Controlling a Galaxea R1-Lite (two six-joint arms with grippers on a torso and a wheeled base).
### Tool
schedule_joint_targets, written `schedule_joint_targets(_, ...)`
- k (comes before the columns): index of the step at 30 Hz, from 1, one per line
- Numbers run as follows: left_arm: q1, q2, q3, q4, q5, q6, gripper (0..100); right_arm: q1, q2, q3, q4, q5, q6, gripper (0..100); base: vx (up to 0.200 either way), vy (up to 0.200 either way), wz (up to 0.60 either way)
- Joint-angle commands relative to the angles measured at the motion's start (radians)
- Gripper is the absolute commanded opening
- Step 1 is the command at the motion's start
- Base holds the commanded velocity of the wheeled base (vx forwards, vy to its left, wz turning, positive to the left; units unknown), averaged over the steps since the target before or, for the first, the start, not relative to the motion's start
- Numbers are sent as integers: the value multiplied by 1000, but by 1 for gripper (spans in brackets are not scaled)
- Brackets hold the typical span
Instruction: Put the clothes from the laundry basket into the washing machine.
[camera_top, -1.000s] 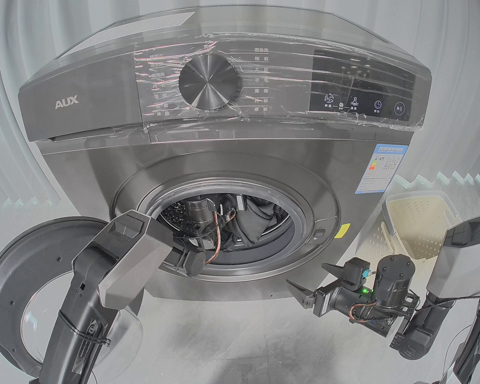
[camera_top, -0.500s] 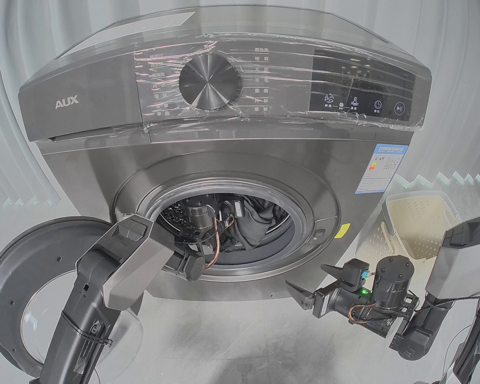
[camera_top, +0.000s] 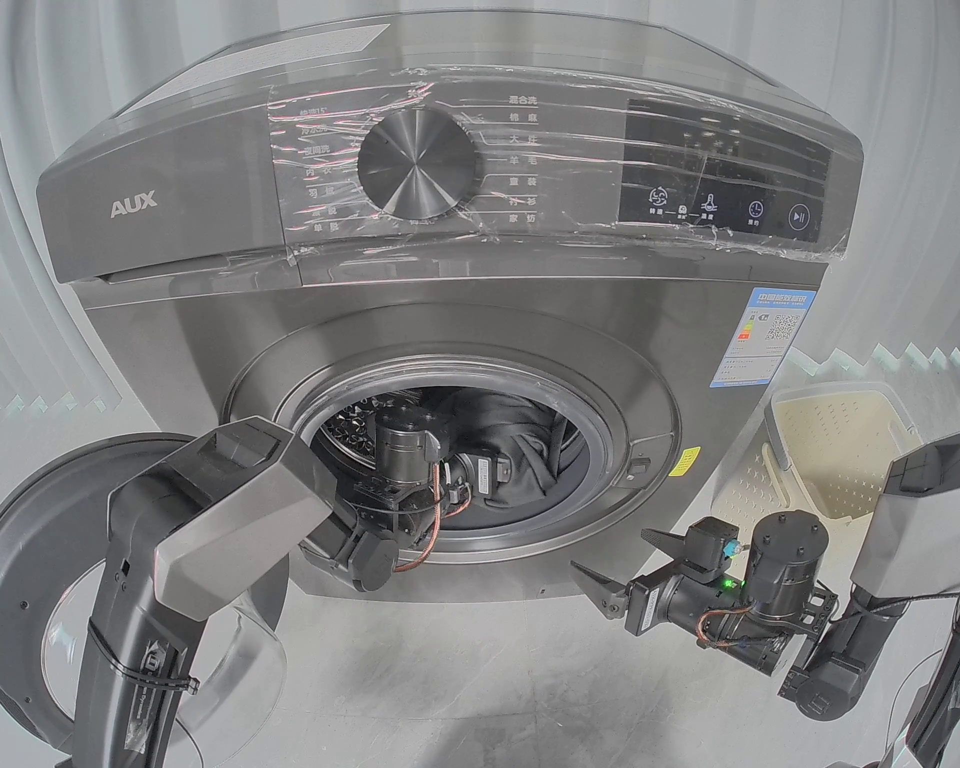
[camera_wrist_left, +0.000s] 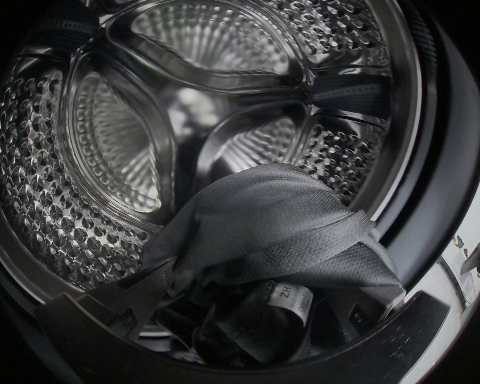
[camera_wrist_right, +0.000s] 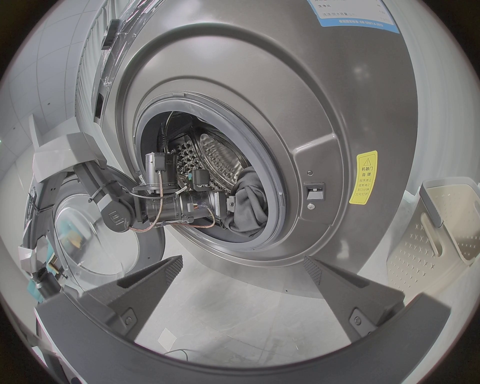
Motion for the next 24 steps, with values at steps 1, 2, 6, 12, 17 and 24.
schedule_joint_targets(1, -18, -42, 59, 12, -7, 4, 100, 0, -2, 1, 0, 0, 0, 100, 0, 0, 0)
schedule_joint_targets(2, -18, -45, 92, 15, -23, 8, 100, 0, -2, 1, 0, 0, 0, 100, 0, 0, 0)
schedule_joint_targets(6, -8, -47, 131, 8, -30, 25, 100, -1, -2, 1, 1, 0, 0, 100, 0, 0, 0)
schedule_joint_targets(12, 2, -68, 172, -37, -38, 31, 100, 0, 3, 1, 1, 0, 0, 100, 0, 0, 0)
schedule_joint_targets(17, -11, -99, 254, -67, -73, 31, 100, 0, 4, 1, 0, 0, 0, 100, 0, 0, 0)
schedule_joint_targets(24, -41, -82, 252, -74, -124, 40, 100, 0, 4, 1, 1, 0, 0, 100, 0, 0, 0)
